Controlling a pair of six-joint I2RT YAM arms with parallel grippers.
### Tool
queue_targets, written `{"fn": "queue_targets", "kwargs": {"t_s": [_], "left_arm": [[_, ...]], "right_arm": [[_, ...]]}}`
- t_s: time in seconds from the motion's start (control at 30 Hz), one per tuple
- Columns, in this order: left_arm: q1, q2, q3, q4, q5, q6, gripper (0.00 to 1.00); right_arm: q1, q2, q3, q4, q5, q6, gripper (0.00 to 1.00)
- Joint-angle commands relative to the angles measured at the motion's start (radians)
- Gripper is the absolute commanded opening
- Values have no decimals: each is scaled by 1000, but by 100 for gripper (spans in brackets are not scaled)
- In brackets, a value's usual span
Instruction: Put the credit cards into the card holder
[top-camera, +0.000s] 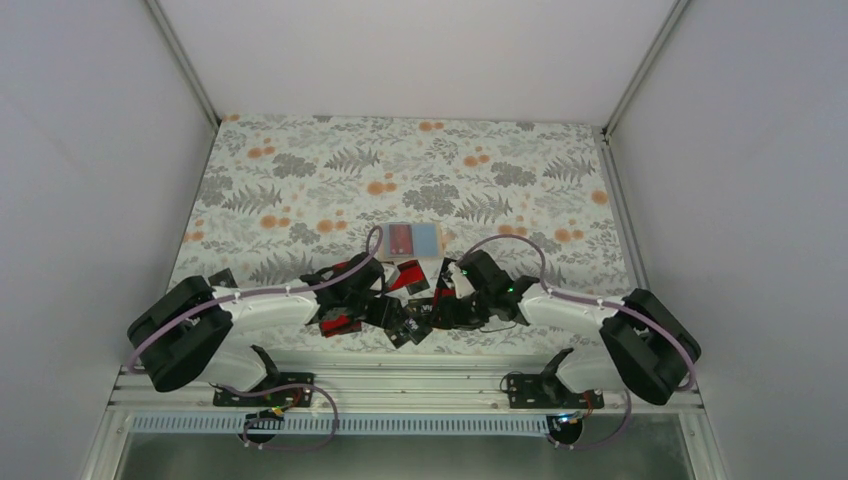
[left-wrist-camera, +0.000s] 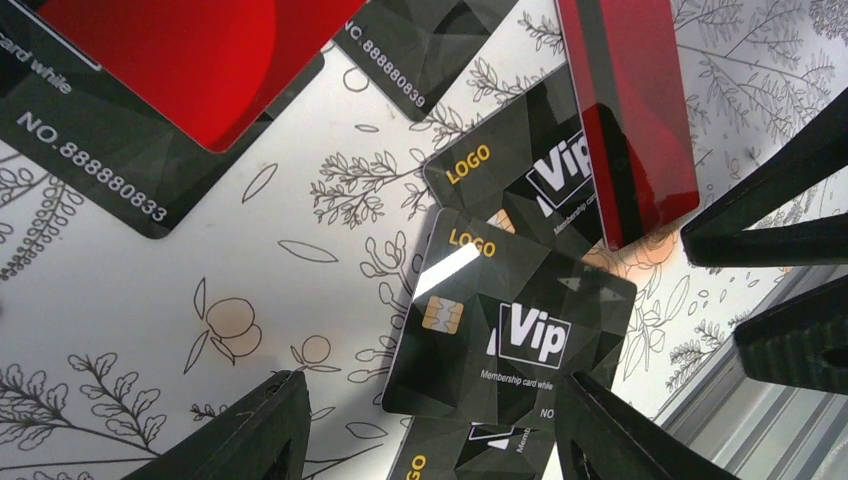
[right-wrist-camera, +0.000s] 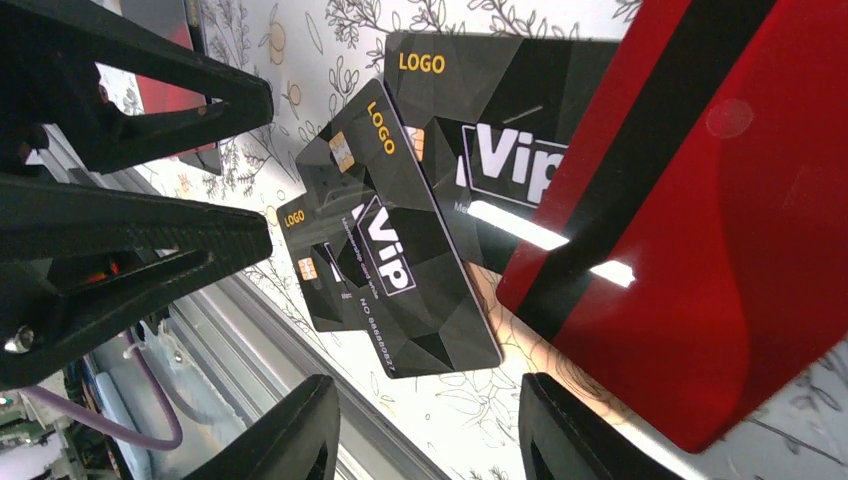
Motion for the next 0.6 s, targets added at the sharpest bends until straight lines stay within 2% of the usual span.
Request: {"fn": "queue_targets", "kwargs": {"t_s": [0.0, 0.23, 0.57], "left_arm": [[-5, 4, -14, 35, 24, 9, 61], [-2, 6, -26, 33, 14, 2, 61], [2, 11, -35, 48, 22, -4, 61]], "right_arm": [[38, 41, -5, 90, -6, 45, 44], [51, 79, 8, 116, -8, 45, 27], [59, 149, -6, 145, -4, 39, 21]]}}
